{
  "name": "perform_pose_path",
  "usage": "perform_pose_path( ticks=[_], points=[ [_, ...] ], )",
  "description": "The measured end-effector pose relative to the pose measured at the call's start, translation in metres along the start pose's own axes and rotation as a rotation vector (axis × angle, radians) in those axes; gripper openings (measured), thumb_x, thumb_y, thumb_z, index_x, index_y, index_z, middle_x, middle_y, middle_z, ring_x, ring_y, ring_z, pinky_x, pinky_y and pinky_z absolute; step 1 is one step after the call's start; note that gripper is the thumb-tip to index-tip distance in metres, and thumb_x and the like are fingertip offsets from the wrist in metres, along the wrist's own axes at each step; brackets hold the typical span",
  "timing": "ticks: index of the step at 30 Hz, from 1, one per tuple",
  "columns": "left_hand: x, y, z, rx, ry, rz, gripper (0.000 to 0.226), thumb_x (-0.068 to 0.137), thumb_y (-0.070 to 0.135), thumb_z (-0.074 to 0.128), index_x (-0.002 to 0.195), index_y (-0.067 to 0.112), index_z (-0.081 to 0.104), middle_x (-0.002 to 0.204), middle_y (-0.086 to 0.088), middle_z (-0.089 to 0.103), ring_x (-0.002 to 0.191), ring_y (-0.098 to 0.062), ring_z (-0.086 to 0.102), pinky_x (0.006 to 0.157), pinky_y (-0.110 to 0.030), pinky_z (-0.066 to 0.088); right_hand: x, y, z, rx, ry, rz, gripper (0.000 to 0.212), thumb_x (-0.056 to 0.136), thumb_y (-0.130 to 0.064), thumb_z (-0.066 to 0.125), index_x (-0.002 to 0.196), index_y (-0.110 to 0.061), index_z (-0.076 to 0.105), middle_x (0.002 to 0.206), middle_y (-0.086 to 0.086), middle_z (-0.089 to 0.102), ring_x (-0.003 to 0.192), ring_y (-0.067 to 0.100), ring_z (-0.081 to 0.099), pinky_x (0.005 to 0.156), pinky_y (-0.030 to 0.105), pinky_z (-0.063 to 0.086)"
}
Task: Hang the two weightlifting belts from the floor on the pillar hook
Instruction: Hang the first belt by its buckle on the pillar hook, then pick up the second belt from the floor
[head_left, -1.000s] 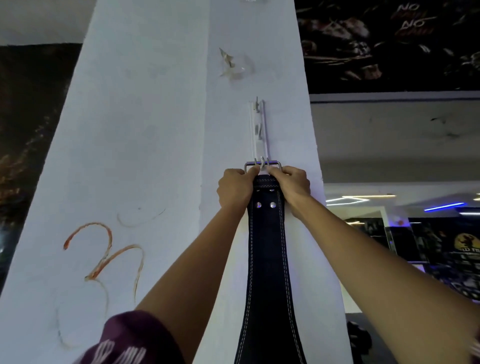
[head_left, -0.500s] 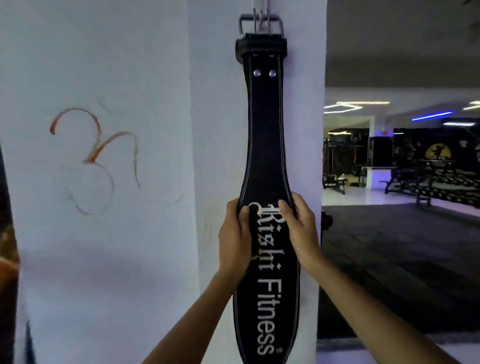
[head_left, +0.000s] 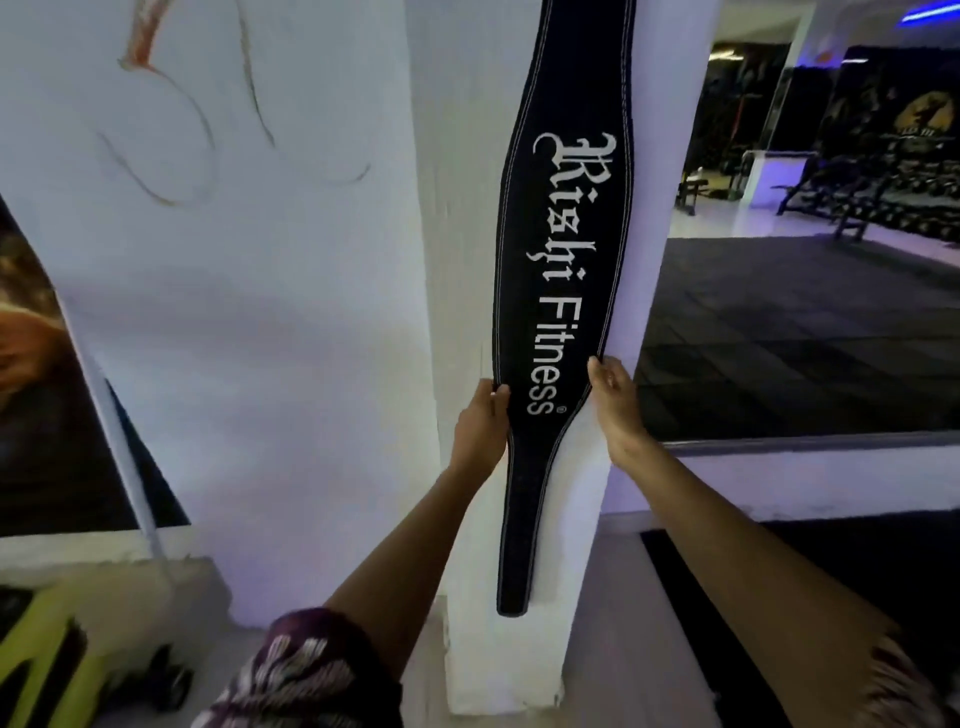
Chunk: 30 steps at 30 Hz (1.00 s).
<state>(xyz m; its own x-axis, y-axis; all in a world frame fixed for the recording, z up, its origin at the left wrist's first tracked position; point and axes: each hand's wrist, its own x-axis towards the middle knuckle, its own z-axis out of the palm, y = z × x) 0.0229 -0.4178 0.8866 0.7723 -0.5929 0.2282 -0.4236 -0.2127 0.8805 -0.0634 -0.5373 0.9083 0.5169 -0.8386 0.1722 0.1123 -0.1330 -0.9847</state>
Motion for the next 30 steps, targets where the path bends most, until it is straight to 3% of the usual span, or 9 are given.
perform_pose_path(
  ticks=[3,6,10,12,16,19,24,27,30],
  points=[
    [-0.036,-0.042,0.0,0.065,-0.078,-0.105,0.042,0.097,0.036,0.04,0.13,0.011,0.037,0.131,-0.018,0.056,0.115,-0.036,0.056,0.093,-0.039,0.044,-0.03,0.038,-0.008,-0.142,-0.013,0.207,0.048,0.097,-0.034,0.037,0.129,0.002,0.041,0.124,0.018,0.052,0.12,0.033,0.048,0.085,0.026,0.035],
    [-0.094,-0.104,-0.004,0.114,-0.159,-0.316,0.045,0.095,0.031,0.047,0.133,0.009,0.039,0.137,-0.018,0.051,0.121,-0.033,0.052,0.099,-0.038,0.04,-0.08,0.095,-0.021,-0.321,-0.163,0.472,0.05,0.098,-0.038,0.032,0.121,0.002,0.052,0.129,0.017,0.056,0.12,0.034,0.049,0.092,0.036,0.037],
    [-0.202,-0.178,-0.013,0.093,-0.166,-0.598,0.043,0.095,0.023,0.05,0.129,0.0,0.041,0.125,-0.021,0.059,0.107,-0.028,0.058,0.086,-0.032,0.041,-0.169,0.166,-0.025,-0.419,-0.428,0.811,0.031,0.098,-0.031,0.035,0.091,-0.013,0.06,0.072,-0.008,0.069,0.072,0.012,0.053,0.071,0.029,0.039],
    [-0.258,-0.206,-0.019,0.072,-0.076,-0.732,0.039,0.095,0.022,0.049,0.127,0.0,0.043,0.117,-0.02,0.062,0.097,-0.028,0.058,0.078,-0.027,0.037,-0.216,0.198,-0.021,-0.487,-0.594,0.89,0.028,0.098,-0.025,0.037,0.085,-0.013,0.059,0.049,-0.014,0.066,0.067,0.011,0.053,0.061,0.025,0.036],
    [-0.357,-0.271,-0.031,0.062,-0.023,-1.002,0.033,0.094,0.028,0.049,0.117,0.005,0.054,0.12,-0.019,0.062,0.109,-0.035,0.058,0.091,-0.038,0.044,-0.302,0.239,-0.013,-0.534,-0.832,0.976,0.021,0.095,-0.027,0.04,0.101,-0.017,0.058,0.095,-0.002,0.065,0.094,0.019,0.056,0.075,0.029,0.037],
    [-0.406,-0.283,-0.045,0.049,-0.038,-1.075,0.03,0.094,0.026,0.048,0.111,0.005,0.059,0.112,-0.023,0.063,0.1,-0.035,0.06,0.081,-0.039,0.048,-0.346,0.251,-0.004,-0.52,-0.824,1.03,0.03,0.095,-0.027,0.042,0.113,-0.011,0.059,0.11,0.004,0.064,0.106,0.025,0.057,0.068,0.028,0.036],
    [-0.462,-0.327,-0.063,-0.032,-0.096,-1.171,0.025,0.093,0.025,0.047,0.105,0.007,0.061,0.115,-0.022,0.062,0.106,-0.039,0.058,0.072,-0.04,0.044,-0.394,0.287,0.034,-0.582,-0.805,1.064,0.025,0.095,-0.023,0.043,0.106,-0.008,0.06,0.1,0.006,0.061,0.067,0.008,0.051,0.05,0.021,0.033],
    [-0.489,-0.378,-0.066,-0.088,-0.083,-1.261,0.016,0.091,0.021,0.049,0.097,0.015,0.062,0.114,-0.018,0.064,0.108,-0.038,0.058,0.088,-0.048,0.049,-0.417,0.331,0.062,-0.599,-0.831,1.038,0.018,0.095,-0.021,0.044,0.098,-0.01,0.059,0.091,0.004,0.062,0.069,0.005,0.051,0.051,0.017,0.036],
    [-0.513,-0.459,-0.051,-0.153,-0.036,-1.362,0.015,0.09,0.015,0.051,0.095,0.01,0.064,0.11,-0.021,0.066,0.105,-0.04,0.06,0.085,-0.049,0.05,-0.445,0.406,0.094,-0.599,-0.864,1.001,0.023,0.093,-0.018,0.048,0.097,-0.001,0.062,0.088,0.01,0.059,0.069,0.007,0.051,0.048,0.009,0.038]
  ],
)
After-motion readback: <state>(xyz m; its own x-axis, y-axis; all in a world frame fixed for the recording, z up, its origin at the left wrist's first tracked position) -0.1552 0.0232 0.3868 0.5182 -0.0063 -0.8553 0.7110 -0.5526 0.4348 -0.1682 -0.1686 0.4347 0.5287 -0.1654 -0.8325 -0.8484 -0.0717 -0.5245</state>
